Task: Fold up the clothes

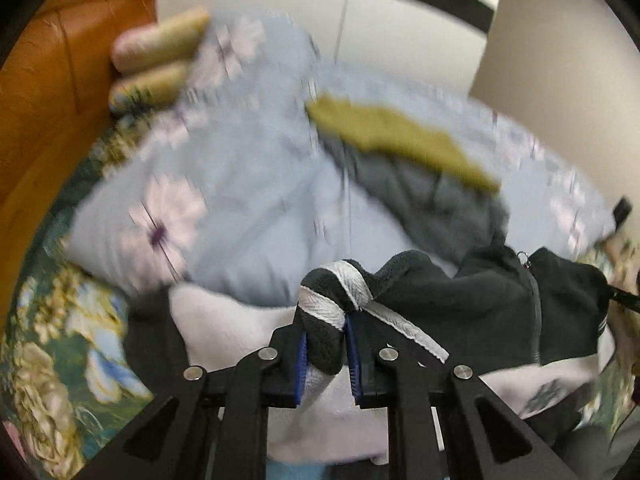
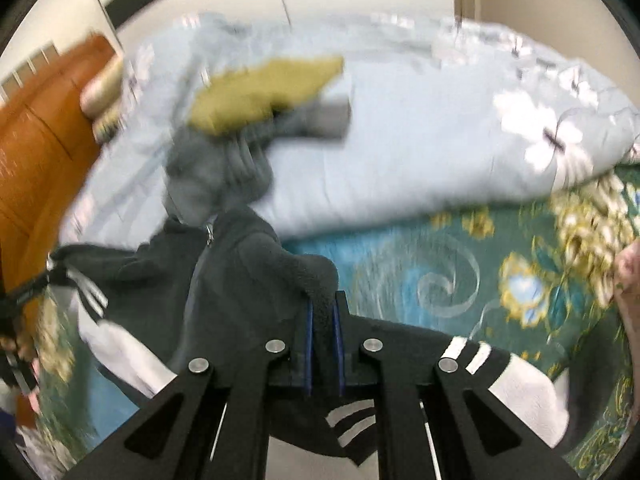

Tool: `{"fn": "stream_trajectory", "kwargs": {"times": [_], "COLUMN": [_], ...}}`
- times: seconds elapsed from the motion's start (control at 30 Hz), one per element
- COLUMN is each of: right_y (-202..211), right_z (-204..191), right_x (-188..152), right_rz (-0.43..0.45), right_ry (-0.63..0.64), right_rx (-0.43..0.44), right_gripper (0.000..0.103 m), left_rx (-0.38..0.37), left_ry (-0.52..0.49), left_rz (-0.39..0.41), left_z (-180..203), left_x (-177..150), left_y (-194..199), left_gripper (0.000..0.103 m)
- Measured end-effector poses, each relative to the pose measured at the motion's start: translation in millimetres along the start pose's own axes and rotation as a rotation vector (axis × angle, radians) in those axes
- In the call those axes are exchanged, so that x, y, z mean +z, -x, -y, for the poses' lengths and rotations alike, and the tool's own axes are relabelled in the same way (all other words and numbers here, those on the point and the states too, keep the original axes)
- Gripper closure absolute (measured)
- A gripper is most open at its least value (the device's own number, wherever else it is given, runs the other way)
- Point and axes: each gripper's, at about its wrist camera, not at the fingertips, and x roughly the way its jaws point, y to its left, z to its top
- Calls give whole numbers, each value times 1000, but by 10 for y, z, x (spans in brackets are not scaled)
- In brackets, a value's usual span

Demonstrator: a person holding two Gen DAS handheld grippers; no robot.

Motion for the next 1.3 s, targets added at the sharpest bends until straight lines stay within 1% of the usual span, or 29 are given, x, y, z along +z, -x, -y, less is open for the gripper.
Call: {"fn": "stream_trajectory", "kwargs": {"times": [0.03,0.07,0.13,0.17,0.2,0.27,0.3,0.33,0.37,0.4,0.43,0.47,0.5,0.53,0.57,0.6,0.63,0.67,0.7,0.73,0.77,0.83,0.9,0.93,1.0,1.07,1.13,1.17,1.3], "right_y": [119,199,222,169,46,-235,-407,-589,-678,-735,-711,-648,-579,-511,-423,-329,-226,-112,-69,-53,-50,-138,-236,-271,-248,-167,-11,58,362], "right_z": [-31,-30,-89,-110,-115,-120,-114,-106,-119,-139,-157,-155,-145,-136,-112,-83,-24,58,140,222,326,577,809,897,1025,1096,1121,1117,1112], "right_x": [125,252,536,668,774,971,1020,1052,1064,1069,1062,1048,1031,1015,974,924,837,699,546,393,197,-234,-671,-862,-1186,-1374,-1515,-1533,-1544], "right_rz": [50,80,130,140,128,94,60,19,-4,-21,-7,7,17,28,32,33,30,15,-13,-43,-87,-198,-282,-308,-302,-271,-224,-210,-150], "right_ry": [-6,-5,5,7,-4,-32,-55,-80,-92,-99,-100,-93,-85,-76,-65,-53,-48,-46,-44,-43,-52,-129,-240,-285,-376,-453,-515,-522,-535], "right_rx": [13,19,4,-6,-9,-9,-19,-33,-45,-57,-54,-47,-40,-32,-38,-48,-44,-16,16,49,88,150,179,184,173,190,210,204,178], "right_gripper": [94,94,94,94,94,93,91,87,85,81,76,70,59,55,55,55,54,52,46,43,43,43,43,43,43,43,43,43,43], "left_rx": [5,16,49,68,84,113,128,143,157,164,163,154,139,107,67,32,-6,-44,-82,-122,-144,-146,-136,-145,-175,-198,-214,-208,-136], "left_ry": [-5,-13,-15,-13,1,54,81,107,134,154,168,176,179,187,198,217,242,262,275,274,258,220,242,284,354,385,389,386,349], "left_rz": [40,66,76,76,52,-38,-84,-129,-174,-205,-222,-231,-233,-238,-245,-247,-243,-234,-221,-227,-260,-343,-418,-450,-474,-477,-502,-511,-511], "left_z": [-26,-64,-141,-178,-213,-281,-315,-349,-383,-393,-382,-370,-356,-350,-357,-381,-417,-455,-491,-508,-503,-484,-495,-512,-517,-465,-368,-322,-156], "left_x": [191,337,514,614,683,767,809,850,892,912,911,912,914,910,894,843,766,669,532,313,62,-397,-764,-942,-1160,-1273,-1359,-1386,-1380], "left_y": [54,11,-192,-303,-468,-898,-1113,-1328,-1543,-1674,-1729,-1752,-1747,-1710,-1630,-1514,-1380,-1222,-1078,-937,-846,-837,-930,-990,-1073,-1131,-1239,-1283,-1315], "left_gripper": [85,85,85,85,85,84,84,84,83,83,79,79,78,73,70,64,53,48,40,38,38,38,38,38,38,38,38,38,39]}}
